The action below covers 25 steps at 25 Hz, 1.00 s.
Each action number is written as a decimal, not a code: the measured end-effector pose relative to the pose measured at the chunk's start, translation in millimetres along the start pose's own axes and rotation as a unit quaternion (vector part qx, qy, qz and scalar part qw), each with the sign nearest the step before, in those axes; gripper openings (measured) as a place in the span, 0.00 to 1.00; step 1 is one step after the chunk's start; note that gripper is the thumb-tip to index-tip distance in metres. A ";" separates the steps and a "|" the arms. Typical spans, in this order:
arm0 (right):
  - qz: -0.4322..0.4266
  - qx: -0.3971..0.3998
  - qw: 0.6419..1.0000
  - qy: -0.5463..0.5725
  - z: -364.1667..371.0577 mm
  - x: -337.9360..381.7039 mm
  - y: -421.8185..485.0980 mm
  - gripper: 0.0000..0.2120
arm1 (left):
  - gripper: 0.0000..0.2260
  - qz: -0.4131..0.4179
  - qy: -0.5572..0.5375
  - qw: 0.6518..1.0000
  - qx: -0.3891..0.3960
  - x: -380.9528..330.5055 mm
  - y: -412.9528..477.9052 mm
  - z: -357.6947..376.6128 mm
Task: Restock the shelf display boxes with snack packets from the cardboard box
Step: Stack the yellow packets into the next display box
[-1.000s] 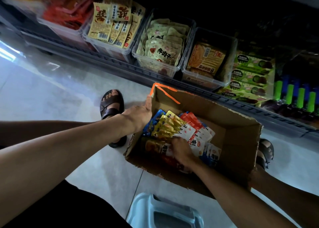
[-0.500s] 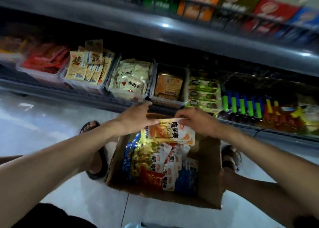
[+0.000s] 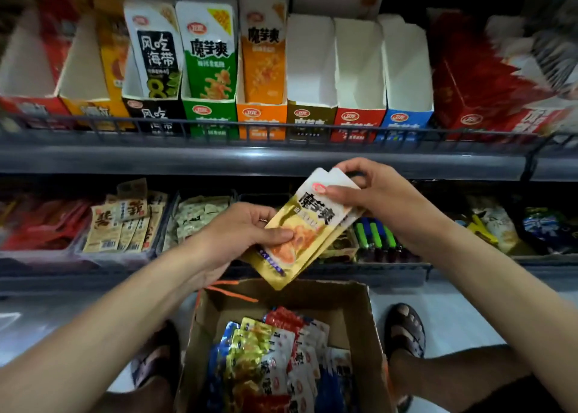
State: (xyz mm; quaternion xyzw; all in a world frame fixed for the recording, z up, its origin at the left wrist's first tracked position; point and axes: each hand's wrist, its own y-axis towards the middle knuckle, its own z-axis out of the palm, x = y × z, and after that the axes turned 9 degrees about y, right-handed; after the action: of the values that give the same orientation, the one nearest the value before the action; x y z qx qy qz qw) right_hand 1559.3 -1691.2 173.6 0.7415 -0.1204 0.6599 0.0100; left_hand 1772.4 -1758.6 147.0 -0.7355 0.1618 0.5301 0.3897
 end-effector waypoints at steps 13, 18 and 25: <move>-0.050 0.004 0.996 0.078 -9.9 11.6 5.6 0.13 | 0.16 -0.031 -0.186 0.947 0.259 -28.8 -2.1 11.1; -0.126 -0.130 0.982 -0.056 5.2 14.3 5.0 0.13 | 0.13 -0.021 -0.069 0.992 0.099 -29.2 5.2 26.0; -0.151 -0.141 0.978 -0.034 39.8 13.8 -6.1 0.26 | 0.05 0.057 0.041 0.997 -0.039 -29.3 10.5 37.7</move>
State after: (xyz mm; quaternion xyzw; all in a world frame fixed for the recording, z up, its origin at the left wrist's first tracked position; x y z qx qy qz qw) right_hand 1600.6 -1694.5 182.8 0.7645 -0.0996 0.6013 0.2099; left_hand 1729.6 -1742.4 164.3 -0.7606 0.1983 0.5270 0.3231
